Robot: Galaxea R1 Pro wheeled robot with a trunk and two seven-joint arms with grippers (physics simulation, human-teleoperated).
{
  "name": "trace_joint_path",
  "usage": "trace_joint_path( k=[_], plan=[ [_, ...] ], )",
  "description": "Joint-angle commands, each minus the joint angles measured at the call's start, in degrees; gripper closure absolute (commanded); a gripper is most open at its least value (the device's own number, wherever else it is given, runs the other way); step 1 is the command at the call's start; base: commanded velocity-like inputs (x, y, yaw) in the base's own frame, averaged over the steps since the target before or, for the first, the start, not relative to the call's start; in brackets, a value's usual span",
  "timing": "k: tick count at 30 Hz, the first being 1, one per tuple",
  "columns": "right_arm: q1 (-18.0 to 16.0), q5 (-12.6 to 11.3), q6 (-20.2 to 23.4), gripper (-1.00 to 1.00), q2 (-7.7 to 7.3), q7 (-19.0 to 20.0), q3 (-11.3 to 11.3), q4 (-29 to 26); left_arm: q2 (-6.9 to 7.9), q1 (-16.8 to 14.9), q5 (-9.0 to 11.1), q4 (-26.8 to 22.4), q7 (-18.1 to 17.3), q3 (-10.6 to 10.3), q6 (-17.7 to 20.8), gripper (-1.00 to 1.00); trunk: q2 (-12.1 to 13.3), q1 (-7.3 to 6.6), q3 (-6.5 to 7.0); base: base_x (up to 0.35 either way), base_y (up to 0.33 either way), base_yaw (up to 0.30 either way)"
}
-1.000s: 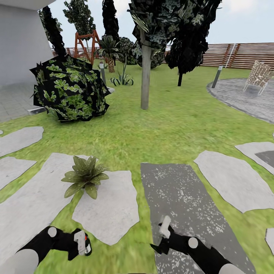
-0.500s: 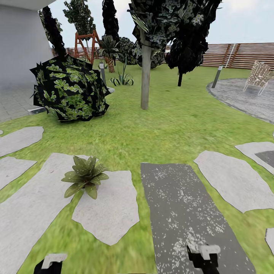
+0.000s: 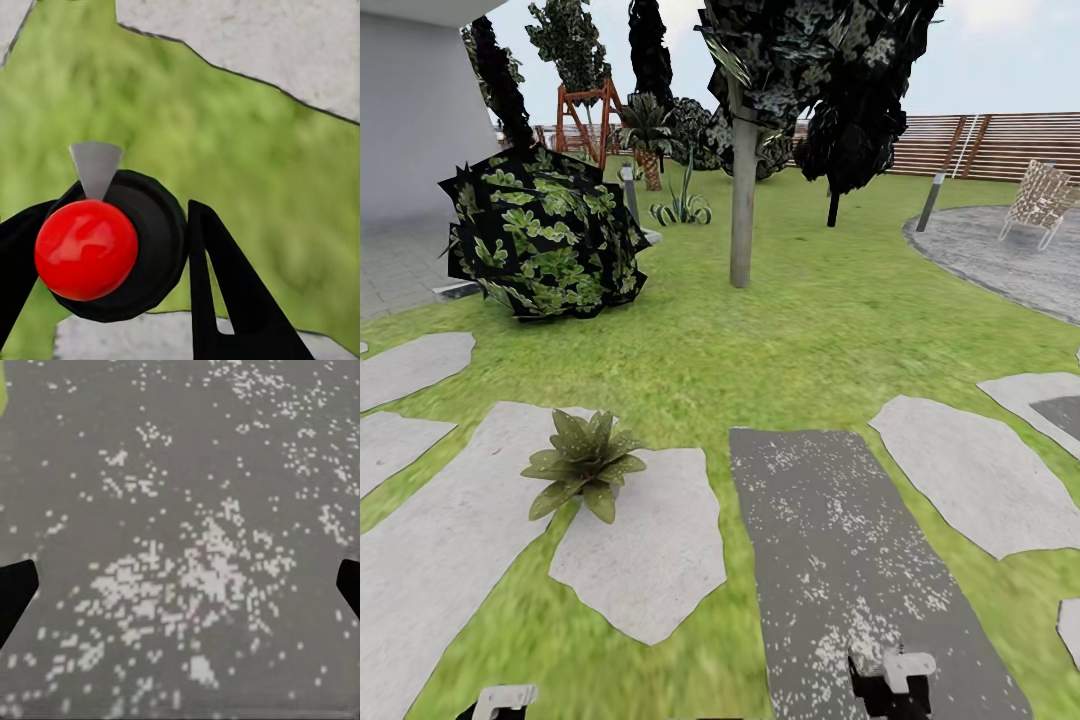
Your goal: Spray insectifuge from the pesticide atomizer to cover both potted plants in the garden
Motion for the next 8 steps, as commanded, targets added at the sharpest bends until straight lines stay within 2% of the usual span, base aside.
trace_joint_path(
  k=[1, 8],
  plan=[
    [0.36, -0.13, 0.02, -1.0, 0.06, -0.39, 0.49, -0.05, 0.01, -0.03, -0.02, 0.06, -0.42, 0.54, -0.19, 1.0, -0.02, -0.01, -0.04, 0.0, 0.0, 0.0],
    [1.68, -0.14, 0.08, -1.0, 0.12, -0.39, 0.49, -0.06, -0.05, -0.03, -0.08, 2.45, -0.42, 0.49, -0.36, 1.0, -0.02, -0.01, -0.04, 0.0, 0.0, 0.0]
  ],
)
